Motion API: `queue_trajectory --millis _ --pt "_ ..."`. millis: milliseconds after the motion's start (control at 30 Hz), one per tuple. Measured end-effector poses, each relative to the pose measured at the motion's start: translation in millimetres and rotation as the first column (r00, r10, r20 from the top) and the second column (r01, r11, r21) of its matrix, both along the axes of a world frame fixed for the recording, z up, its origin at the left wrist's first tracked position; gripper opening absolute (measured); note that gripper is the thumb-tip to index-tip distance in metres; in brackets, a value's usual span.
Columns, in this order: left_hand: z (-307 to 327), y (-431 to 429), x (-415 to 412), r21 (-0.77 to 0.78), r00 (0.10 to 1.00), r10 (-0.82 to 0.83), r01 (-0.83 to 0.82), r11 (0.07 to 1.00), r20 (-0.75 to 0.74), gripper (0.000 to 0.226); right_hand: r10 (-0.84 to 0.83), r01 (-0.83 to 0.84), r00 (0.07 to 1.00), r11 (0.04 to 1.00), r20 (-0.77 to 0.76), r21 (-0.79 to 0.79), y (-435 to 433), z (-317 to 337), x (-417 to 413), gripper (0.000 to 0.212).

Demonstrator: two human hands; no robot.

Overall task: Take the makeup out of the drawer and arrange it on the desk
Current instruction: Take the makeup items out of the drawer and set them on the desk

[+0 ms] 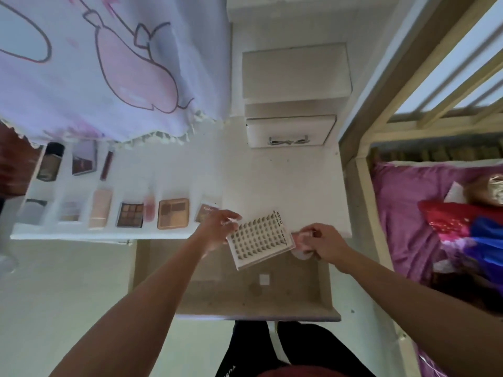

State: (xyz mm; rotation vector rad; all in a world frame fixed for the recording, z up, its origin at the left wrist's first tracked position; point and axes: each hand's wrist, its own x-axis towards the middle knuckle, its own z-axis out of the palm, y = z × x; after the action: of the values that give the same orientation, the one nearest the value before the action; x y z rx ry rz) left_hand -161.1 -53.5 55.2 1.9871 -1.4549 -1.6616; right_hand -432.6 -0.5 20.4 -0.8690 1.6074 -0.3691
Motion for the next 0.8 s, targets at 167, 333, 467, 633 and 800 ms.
queue_trajectory --millis 167,333,467,633,800 --pt "-9 -44 -16 -0.006 0.995 -0.064 0.065 0.998 0.077 0.021 -0.108 0.110 0.991 0.994 -0.074 0.018 -6 -9 3 0.016" --pt "-26 -69 -15 0.005 0.957 -0.230 0.232 0.973 0.175 0.021 -0.158 0.161 0.976 0.987 -0.151 0.004 1 -20 -13 0.019" --pt "-35 -75 -13 -0.055 0.890 -0.329 0.364 0.930 0.317 0.023 -0.064 0.041 0.932 0.997 -0.357 -0.072 -9 -20 -16 0.043" --pt "-39 -75 -17 -0.114 0.804 -0.368 0.467 0.877 0.466 0.026 0.063 -0.128 0.843 0.988 -0.534 -0.085 -32 -11 -12 0.032" --pt "-46 -76 -21 -0.158 0.772 -0.340 0.488 0.858 0.536 0.023 0.203 -0.333 0.753 0.938 -0.626 -0.096 -50 -12 -9 0.033"
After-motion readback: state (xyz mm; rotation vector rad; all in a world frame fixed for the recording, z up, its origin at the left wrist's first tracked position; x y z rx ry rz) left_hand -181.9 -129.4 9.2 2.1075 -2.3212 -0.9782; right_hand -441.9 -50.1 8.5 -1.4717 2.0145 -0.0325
